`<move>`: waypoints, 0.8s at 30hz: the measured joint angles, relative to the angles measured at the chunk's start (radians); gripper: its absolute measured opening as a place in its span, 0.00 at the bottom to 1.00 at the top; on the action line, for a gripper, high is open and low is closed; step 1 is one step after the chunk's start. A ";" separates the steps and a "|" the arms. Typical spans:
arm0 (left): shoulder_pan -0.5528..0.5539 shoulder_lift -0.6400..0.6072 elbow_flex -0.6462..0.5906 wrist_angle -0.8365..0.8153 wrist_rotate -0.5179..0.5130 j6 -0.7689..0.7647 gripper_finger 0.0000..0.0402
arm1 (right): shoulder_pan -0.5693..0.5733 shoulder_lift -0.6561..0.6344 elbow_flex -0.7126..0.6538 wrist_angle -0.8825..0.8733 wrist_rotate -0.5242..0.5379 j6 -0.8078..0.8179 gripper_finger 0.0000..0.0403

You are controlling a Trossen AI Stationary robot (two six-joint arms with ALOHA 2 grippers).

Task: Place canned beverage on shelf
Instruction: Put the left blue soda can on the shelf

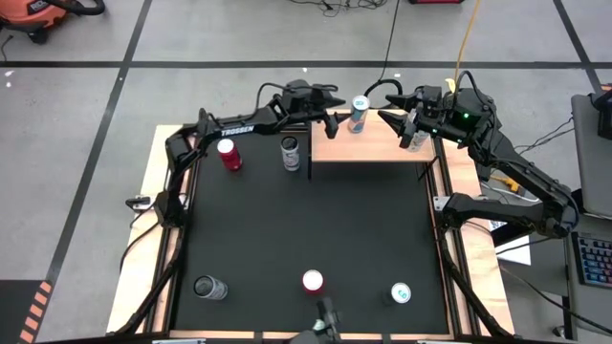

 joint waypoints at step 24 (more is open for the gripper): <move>-0.002 -0.036 0.008 -0.061 -0.028 0.038 0.62 | 0.000 0.026 0.000 -0.007 -0.001 -0.042 0.64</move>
